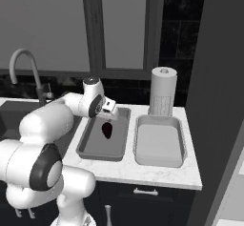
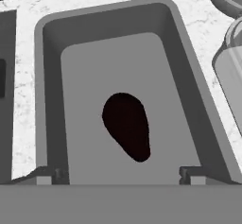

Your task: Place one avocado and one fish in each tupperware on the nearby counter, to pack two identical lunches.

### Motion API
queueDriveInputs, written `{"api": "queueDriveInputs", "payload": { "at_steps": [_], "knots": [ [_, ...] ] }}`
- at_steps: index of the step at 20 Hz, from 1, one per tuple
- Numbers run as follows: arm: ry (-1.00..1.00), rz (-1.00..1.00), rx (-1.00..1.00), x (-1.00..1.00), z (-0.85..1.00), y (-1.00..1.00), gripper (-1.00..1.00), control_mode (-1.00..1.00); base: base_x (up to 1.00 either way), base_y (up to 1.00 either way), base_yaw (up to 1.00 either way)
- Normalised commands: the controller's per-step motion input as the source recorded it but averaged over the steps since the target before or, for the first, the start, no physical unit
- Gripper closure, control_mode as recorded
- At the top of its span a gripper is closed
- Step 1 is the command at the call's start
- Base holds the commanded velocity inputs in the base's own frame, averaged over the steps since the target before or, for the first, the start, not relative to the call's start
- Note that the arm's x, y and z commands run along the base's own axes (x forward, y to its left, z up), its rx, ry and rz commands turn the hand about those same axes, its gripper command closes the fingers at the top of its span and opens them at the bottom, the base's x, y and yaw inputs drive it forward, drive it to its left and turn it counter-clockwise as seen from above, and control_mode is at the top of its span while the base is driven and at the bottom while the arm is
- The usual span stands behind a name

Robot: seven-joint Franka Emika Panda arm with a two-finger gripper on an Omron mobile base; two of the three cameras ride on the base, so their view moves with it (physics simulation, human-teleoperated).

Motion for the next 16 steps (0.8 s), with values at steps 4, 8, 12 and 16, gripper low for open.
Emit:
{"api": "queueDriveInputs", "payload": {
  "at_steps": [4,8,12,16],
  "knots": [
    [-0.07,0.04,-0.05,-1.0,1.0,0.06,-1.0,-1.0,0.0,0.0,0.0],
    [-0.11,0.07,-0.04,-1.0,0.93,0.13,-1.0,-1.0,0.0,0.0,0.0],
    [-0.17,0.0,-0.02,-1.0,0.65,0.19,-1.0,-1.0,0.0,0.0,0.0],
    [-0.27,0.0,0.0,-1.0,0.28,0.04,-1.0,-1.0,0.0,0.0,0.0]
  ]
}}
